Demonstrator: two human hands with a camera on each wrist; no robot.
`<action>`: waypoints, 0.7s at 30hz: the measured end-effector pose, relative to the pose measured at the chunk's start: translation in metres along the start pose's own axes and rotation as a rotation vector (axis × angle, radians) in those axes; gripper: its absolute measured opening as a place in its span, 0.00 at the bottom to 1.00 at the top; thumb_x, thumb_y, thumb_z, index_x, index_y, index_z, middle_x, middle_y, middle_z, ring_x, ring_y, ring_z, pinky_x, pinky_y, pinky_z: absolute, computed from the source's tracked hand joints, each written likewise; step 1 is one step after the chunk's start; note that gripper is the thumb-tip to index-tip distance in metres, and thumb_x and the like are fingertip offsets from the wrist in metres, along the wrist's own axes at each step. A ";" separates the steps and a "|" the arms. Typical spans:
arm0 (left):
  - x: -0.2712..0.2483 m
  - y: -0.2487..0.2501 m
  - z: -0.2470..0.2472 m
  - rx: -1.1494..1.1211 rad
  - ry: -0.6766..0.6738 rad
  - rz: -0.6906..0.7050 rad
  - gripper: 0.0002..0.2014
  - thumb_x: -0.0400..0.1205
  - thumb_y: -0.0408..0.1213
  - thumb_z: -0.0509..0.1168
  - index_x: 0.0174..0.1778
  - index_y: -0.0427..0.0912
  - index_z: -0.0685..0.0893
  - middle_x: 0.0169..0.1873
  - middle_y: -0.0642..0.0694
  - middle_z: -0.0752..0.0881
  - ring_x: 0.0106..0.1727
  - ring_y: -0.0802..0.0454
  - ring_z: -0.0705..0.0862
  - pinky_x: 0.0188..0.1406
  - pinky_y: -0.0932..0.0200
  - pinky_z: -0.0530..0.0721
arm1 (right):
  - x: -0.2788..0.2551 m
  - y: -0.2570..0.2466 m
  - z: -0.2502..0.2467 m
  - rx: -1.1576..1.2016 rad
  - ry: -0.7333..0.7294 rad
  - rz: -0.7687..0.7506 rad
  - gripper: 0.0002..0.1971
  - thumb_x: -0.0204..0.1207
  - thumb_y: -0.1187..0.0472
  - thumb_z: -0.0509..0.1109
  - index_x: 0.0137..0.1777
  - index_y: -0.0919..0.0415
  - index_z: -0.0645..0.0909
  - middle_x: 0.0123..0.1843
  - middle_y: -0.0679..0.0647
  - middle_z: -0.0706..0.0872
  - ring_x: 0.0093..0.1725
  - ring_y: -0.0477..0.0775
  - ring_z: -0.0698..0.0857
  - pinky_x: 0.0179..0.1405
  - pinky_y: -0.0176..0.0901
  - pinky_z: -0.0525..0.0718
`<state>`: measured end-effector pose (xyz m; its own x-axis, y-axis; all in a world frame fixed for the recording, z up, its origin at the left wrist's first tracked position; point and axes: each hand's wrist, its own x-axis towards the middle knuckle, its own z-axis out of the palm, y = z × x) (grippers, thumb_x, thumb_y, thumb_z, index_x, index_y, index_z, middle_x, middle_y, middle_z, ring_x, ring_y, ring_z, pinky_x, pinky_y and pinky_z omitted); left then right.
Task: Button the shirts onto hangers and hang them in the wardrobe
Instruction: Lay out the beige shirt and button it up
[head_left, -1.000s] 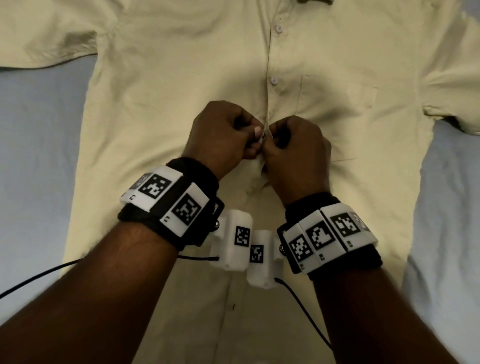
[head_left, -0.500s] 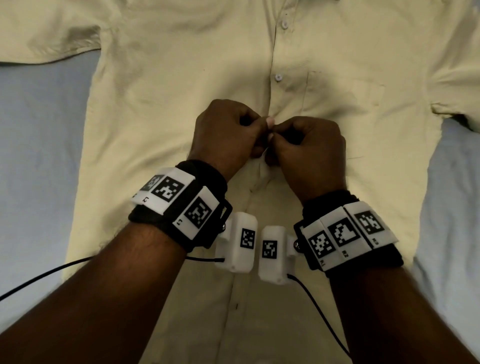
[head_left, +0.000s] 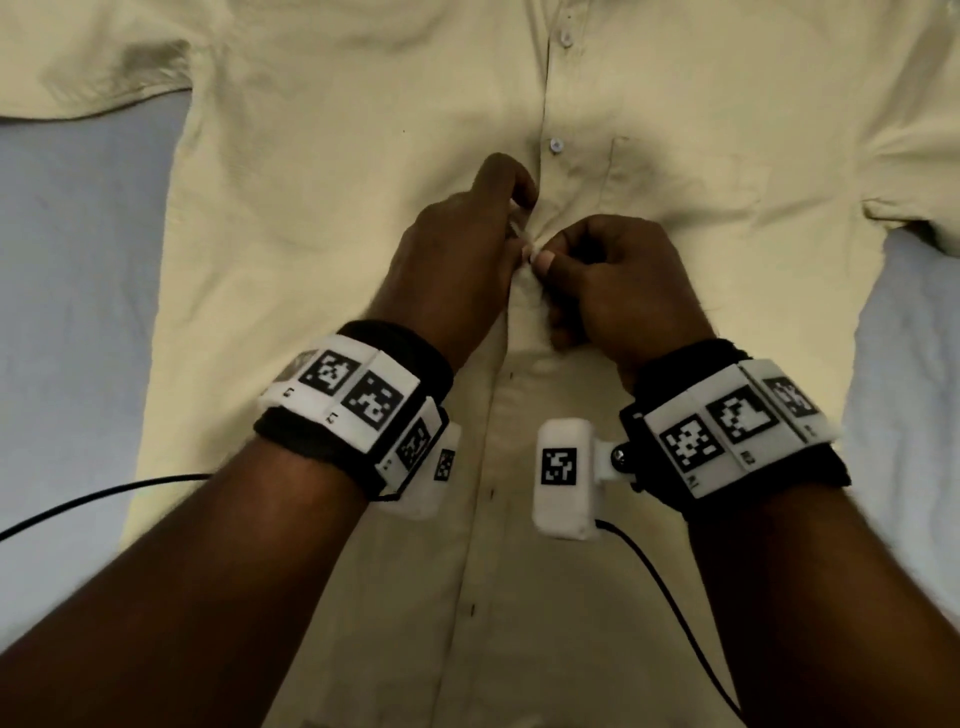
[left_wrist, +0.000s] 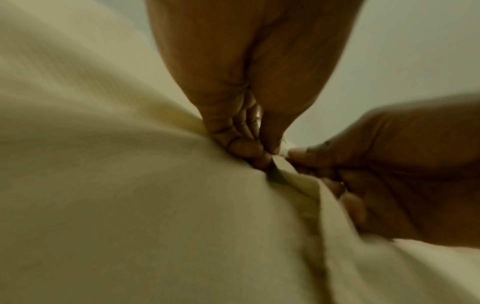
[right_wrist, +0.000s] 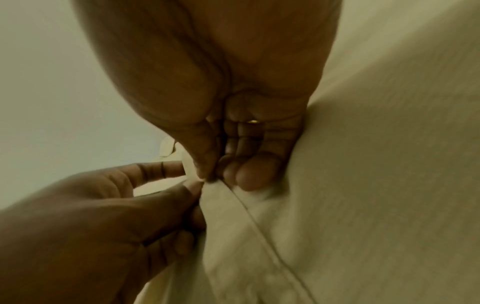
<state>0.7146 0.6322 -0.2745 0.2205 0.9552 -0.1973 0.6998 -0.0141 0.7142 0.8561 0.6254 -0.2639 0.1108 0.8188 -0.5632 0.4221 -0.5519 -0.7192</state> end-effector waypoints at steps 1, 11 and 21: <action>0.000 0.000 0.000 0.054 0.022 0.003 0.15 0.84 0.35 0.67 0.66 0.45 0.76 0.46 0.51 0.84 0.45 0.52 0.84 0.44 0.55 0.80 | -0.001 0.001 0.001 -0.021 0.033 -0.019 0.06 0.81 0.62 0.71 0.43 0.60 0.86 0.28 0.55 0.87 0.26 0.58 0.87 0.33 0.61 0.91; -0.076 -0.022 0.004 0.029 0.154 -0.086 0.11 0.82 0.26 0.63 0.53 0.43 0.86 0.41 0.53 0.81 0.41 0.55 0.80 0.45 0.64 0.74 | -0.061 0.017 0.029 -0.606 0.144 -0.099 0.16 0.77 0.41 0.69 0.49 0.54 0.78 0.45 0.49 0.83 0.46 0.53 0.82 0.40 0.45 0.73; -0.092 -0.002 0.024 0.128 0.031 0.033 0.08 0.83 0.32 0.69 0.56 0.43 0.90 0.48 0.45 0.84 0.40 0.46 0.85 0.35 0.52 0.85 | -0.073 0.023 0.018 -0.582 0.177 -0.030 0.10 0.81 0.48 0.68 0.45 0.53 0.84 0.39 0.46 0.84 0.40 0.49 0.79 0.40 0.42 0.74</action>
<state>0.7091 0.5375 -0.2742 0.2252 0.9624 -0.1521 0.7736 -0.0817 0.6284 0.8412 0.5496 -0.2465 0.2180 0.8739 -0.4345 0.8445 -0.3921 -0.3648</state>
